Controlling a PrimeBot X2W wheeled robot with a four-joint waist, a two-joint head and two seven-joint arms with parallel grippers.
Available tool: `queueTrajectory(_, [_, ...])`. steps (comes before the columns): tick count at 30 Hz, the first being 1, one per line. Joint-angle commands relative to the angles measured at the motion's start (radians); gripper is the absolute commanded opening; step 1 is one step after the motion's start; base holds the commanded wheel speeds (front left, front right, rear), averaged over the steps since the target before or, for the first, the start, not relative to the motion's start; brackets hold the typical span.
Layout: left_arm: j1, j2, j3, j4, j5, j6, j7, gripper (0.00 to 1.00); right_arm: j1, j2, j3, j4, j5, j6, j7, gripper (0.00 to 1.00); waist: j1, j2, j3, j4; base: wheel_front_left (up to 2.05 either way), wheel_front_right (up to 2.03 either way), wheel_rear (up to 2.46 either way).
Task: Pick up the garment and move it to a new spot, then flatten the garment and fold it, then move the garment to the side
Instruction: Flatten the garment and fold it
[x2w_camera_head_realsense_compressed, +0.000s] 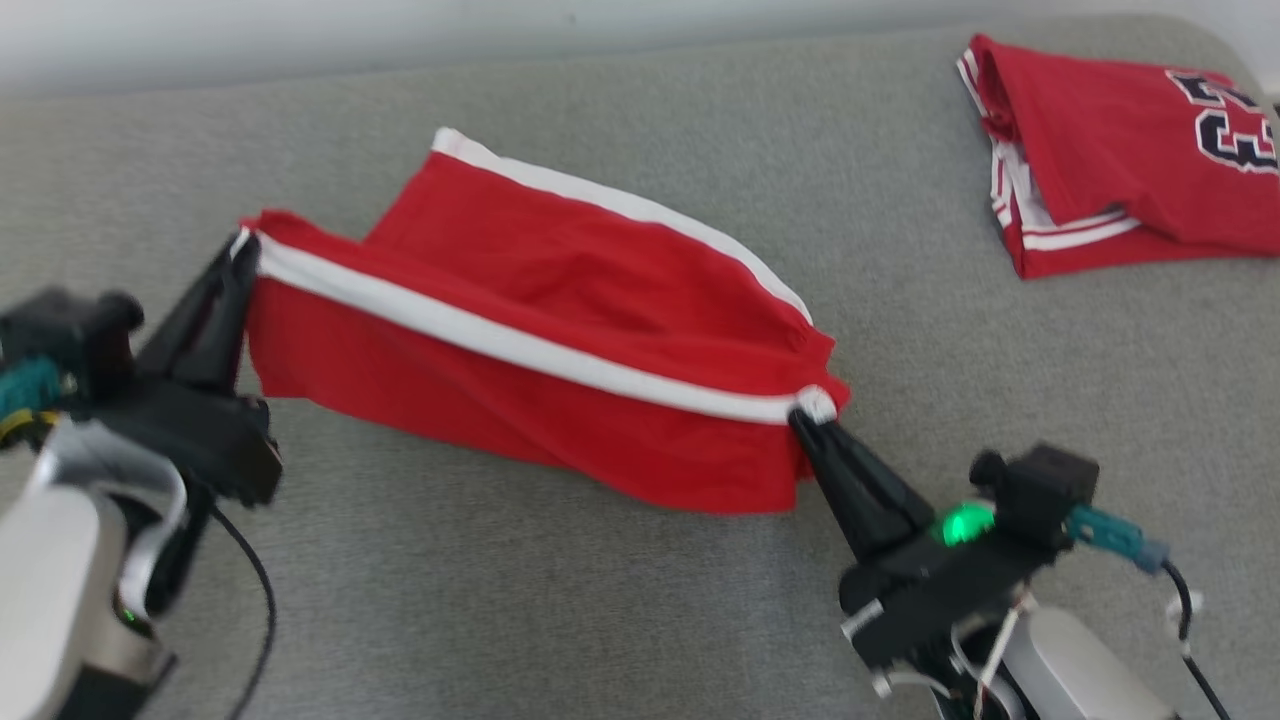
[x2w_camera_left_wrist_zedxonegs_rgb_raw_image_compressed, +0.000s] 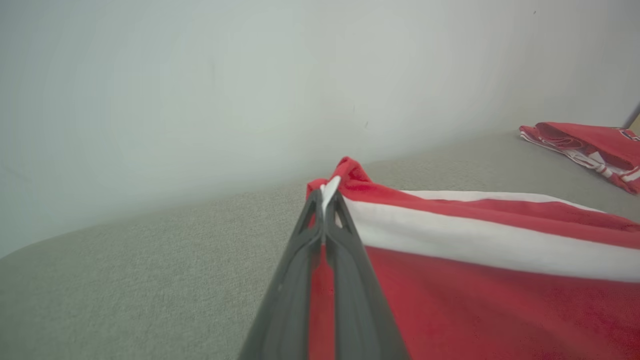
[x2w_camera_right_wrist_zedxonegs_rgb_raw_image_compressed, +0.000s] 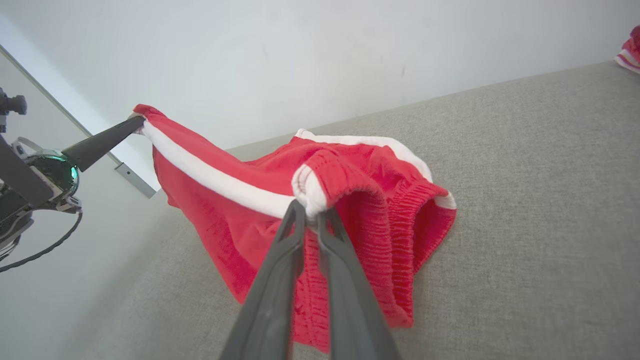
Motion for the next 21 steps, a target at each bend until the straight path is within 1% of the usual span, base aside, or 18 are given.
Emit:
queueTrajectory(1, [-0.062,0.032,-0.022,0.040,0.008,-0.006,0.020,0.00,-0.053,0.024,0.004,0.022,-0.015,-0.003,-0.014,0.00,-0.0002,-0.0001,0.077,-0.066,0.00,0.00,0.00])
queueTrajectory(6, [-0.239,0.072,-0.098,0.165,0.015,-0.010,0.051,0.00,-0.186,0.078,0.014,0.119,-0.037,-0.003,-0.031,0.00,-0.0002,-0.0001,0.134,-0.115,0.00,0.00,0.00])
queueTrajectory(8, [-0.270,0.072,-0.115,0.189,0.011,-0.010,0.051,0.00,-0.209,0.086,0.016,0.140,-0.046,-0.003,-0.033,0.00,-0.0002,-0.0001,0.142,-0.120,0.00,0.00,0.00])
queueTrajectory(9, [-0.299,0.075,-0.133,0.213,0.005,-0.010,0.054,0.00,-0.230,0.095,0.020,0.157,-0.056,-0.003,-0.037,0.00,-0.0002,-0.0001,0.151,-0.125,0.00,0.00,0.00])
queueTrajectory(10, [-0.358,0.082,-0.171,0.262,0.005,-0.010,0.058,0.00,-0.265,0.112,0.017,0.192,-0.067,-0.003,-0.049,0.00,-0.0002,-0.0001,0.164,-0.131,0.00,0.00,0.00])
queueTrajectory(15, [-0.496,0.095,-0.251,0.385,-0.015,-0.010,0.051,0.00,-0.343,0.154,0.012,0.259,-0.077,-0.003,-0.069,0.00,-0.0002,-0.0001,0.194,-0.155,0.00,0.00,0.00])
queueTrajectory(21, [-0.590,0.095,-0.325,0.516,-0.024,-0.010,0.021,0.00,-0.398,0.200,0.023,0.324,-0.092,-0.003,-0.088,0.00,-0.0002,-0.0001,0.212,-0.182,0.00,0.00,0.00])
